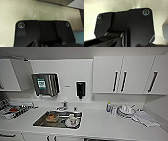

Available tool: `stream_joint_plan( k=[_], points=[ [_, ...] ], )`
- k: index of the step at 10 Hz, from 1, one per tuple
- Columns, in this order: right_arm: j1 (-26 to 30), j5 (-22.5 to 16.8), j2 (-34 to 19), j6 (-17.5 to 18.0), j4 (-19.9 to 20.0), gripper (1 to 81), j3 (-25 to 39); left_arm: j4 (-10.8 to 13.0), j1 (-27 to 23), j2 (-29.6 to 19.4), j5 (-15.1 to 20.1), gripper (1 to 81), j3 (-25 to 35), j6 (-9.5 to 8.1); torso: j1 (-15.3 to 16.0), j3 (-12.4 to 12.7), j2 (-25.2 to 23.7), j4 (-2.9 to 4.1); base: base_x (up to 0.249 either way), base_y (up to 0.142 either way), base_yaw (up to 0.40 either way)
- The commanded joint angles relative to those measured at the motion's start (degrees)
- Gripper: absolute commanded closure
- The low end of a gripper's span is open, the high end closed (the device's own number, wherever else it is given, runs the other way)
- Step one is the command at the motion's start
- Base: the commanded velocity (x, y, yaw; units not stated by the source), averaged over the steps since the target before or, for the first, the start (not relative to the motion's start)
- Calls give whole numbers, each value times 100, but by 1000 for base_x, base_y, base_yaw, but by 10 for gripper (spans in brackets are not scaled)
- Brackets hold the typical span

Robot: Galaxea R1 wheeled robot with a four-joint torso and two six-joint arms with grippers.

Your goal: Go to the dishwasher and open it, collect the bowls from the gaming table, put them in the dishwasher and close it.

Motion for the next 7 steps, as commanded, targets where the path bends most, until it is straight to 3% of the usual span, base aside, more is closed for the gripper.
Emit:
stream_joint_plan(
  k=[1,3,6,7],
  points=[
    [270,-277,-541,26,65,10,912,-41,-350,-119,255,10,14,-6,0,0,0,0,0,0,0],
    [217,-250,-1098,26,65,10,1856,-32,-254,-295,237,10,146,-6,0,0,0,0,0,0,0],
    [199,-241,-1545,26,74,10,2585,-58,-165,-874,-88,10,926,-32,0,0,0,0,0,0,0],
    [217,-250,-1634,26,74,10,2726,-58,-165,-1104,-88,10,1271,-32,369,0,-575,0,0,0,0]
  ],
)
